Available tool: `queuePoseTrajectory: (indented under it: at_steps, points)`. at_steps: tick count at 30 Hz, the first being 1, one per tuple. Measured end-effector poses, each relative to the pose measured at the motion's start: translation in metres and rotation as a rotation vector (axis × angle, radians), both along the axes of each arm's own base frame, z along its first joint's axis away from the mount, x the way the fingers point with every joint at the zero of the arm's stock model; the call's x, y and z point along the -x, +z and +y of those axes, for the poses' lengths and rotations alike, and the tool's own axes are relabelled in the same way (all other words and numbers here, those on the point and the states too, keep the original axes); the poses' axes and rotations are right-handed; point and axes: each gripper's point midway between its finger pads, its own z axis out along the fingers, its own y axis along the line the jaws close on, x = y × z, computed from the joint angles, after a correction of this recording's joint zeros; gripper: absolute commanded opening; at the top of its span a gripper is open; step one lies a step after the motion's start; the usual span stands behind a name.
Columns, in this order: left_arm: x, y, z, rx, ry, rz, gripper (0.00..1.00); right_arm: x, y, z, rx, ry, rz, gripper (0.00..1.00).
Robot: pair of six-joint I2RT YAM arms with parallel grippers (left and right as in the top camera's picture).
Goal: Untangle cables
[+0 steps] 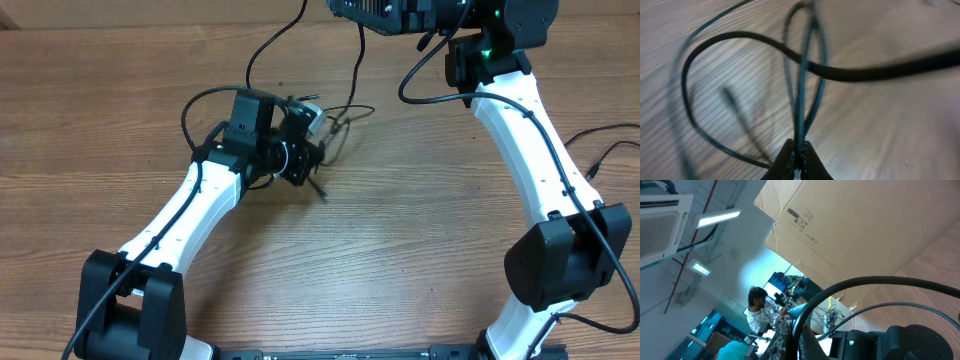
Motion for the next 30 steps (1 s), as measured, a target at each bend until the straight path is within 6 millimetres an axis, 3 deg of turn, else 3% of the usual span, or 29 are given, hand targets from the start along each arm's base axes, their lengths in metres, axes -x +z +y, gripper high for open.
queuePoseTrajectory:
  at_steps: [5,15,22,30]
  points:
    - [-0.013,-0.020,0.046,-0.122,0.319,0.103,0.04,0.000,0.000,0.000,0.002,0.002,-0.001,0.04]
    - [-0.022,-0.030,0.105,-0.232,0.583,0.139,0.04,-0.004,0.001,-0.005,-0.004,-0.017,0.001,0.04]
    - [-0.020,-0.036,0.146,-0.265,0.717,0.191,0.04,-0.035,0.005,-0.052,-0.028,-0.153,0.007,0.04]
    - [-0.016,-0.040,0.177,-0.272,0.804,0.233,0.04,-0.072,0.002,-0.133,-0.035,-0.348,0.057,0.04]
